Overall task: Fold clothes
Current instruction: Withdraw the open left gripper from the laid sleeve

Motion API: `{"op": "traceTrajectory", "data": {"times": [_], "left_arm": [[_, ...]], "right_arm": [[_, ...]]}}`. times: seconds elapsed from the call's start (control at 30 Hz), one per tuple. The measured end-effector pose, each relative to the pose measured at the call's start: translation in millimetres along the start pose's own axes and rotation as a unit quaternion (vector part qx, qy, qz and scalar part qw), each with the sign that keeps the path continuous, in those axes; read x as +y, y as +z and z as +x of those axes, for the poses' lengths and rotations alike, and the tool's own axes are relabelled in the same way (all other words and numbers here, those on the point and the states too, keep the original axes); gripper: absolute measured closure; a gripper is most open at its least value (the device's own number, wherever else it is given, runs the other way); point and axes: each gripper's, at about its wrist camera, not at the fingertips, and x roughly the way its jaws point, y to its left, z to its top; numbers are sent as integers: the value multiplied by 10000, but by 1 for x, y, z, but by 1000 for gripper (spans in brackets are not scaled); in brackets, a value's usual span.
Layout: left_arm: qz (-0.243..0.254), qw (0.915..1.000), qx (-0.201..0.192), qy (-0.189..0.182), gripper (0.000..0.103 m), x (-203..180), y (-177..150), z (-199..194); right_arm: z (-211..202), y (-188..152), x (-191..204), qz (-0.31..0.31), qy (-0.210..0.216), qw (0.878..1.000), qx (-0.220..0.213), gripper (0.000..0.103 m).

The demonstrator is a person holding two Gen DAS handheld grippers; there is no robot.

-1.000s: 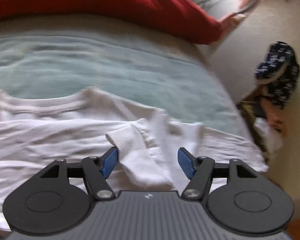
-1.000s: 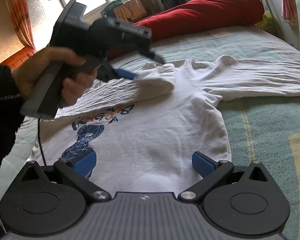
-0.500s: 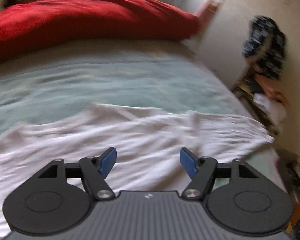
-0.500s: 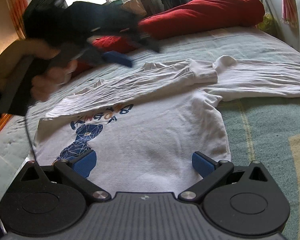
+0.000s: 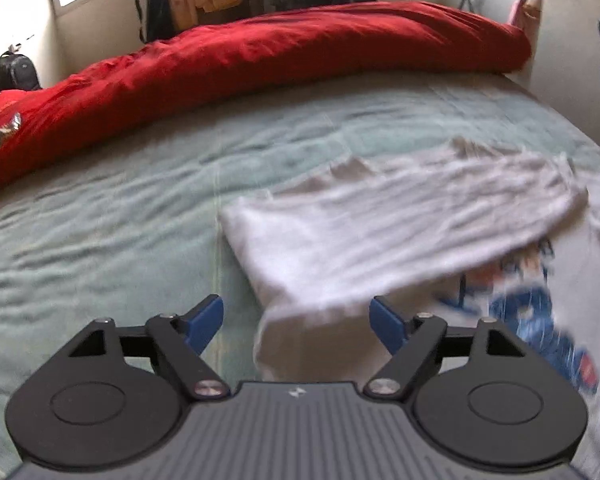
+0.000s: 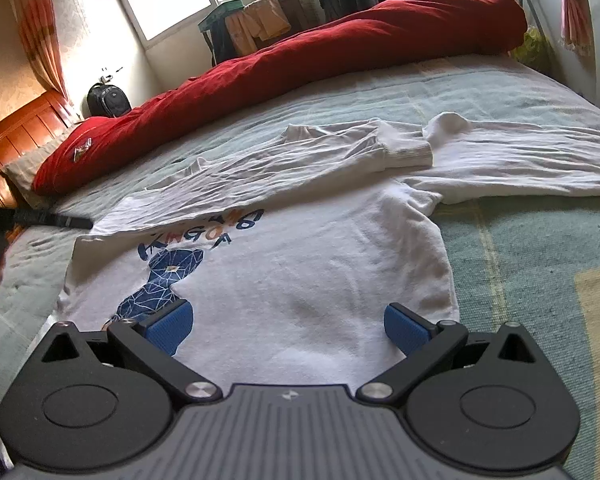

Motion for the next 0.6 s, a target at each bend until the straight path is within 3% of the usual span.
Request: {"op": "traceTrajectory", "data": {"times": [0.07,0.2,0.37,0.5,0.6], "left_arm": [[85,9999,66,-31,22,0,-11,7],[148,9984,-157,529,22,-4,-21,21],[-682,9924,-637,801,22,18,-23,26],[-896,9860,-645,1251,20,33,-32,29],[-939,9849,-750,1247,18,41,-40,27]], "right_arm": [[1,-1,2,-74,-46,10000,2,0],[4,-2,4,-181,-126,9998,-6,0],[6,-4,7,-293,-199,9994,-18,0],[7,-5,10,-371,-252,9990,-21,0],[6,-5,9,-379,-252,9990,-25,0]]}}
